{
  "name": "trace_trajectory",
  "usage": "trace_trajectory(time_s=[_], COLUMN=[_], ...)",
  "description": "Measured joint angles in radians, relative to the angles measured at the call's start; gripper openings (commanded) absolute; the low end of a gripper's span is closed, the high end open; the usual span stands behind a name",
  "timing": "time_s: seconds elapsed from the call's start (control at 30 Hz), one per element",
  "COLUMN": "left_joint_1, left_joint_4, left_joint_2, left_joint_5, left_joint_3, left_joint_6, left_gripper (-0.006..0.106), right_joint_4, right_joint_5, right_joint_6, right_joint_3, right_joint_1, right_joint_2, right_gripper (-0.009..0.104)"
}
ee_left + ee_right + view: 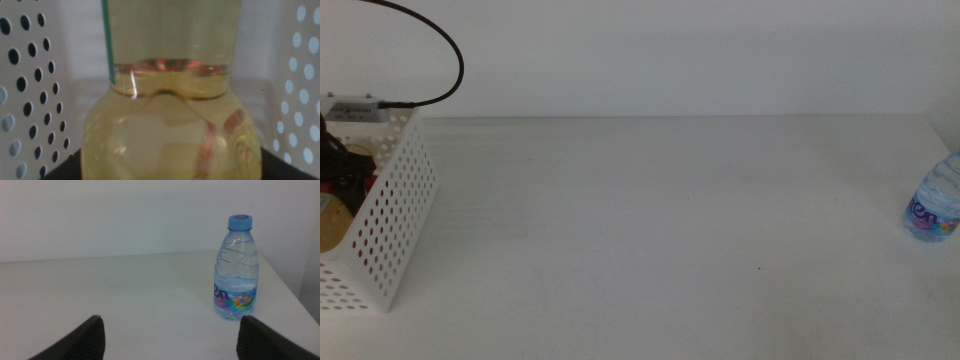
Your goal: Use arms to grab the bottles and put them into the dustbin to the left of the table.
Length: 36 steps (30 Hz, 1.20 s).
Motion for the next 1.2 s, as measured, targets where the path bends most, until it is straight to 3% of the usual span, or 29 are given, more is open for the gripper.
trace_trajectory(time_s=[0.1, 0.27, 0.8, 0.9, 1.2], left_joint_1=[0.0, 0.0, -0.119, -0.164, -0.333], left_joint_4=[0.016, 0.041, -0.009, -0.06, -0.352], left_joint_2=[0.0, -0.002, -0.243, -0.312, -0.556], left_joint_5=[-0.005, -0.006, 0.01, 0.012, -0.107], left_joint_3=[-0.002, -0.039, -0.073, -0.073, 0.054], left_joint_6=[-0.023, -0.07, -0.085, -0.081, 0.089], left_gripper=[0.09, 0.09, 0.09, 0.09, 0.09], right_joint_4=[0.0, 0.0, 0.0, 0.0, 0.0], right_joint_5=[0.0, 0.0, 0.0, 0.0, 0.0], right_joint_6=[0.0, 0.0, 0.0, 0.0, 0.0], right_joint_3=[0.0, 0.0, 0.0, 0.0, 0.0], right_joint_1=[0.0, 0.0, 0.0, 0.0, 0.0], right_joint_2=[0.0, 0.0, 0.0, 0.0, 0.0], right_gripper=[0.07, 0.07, 0.07, 0.07, 0.07])
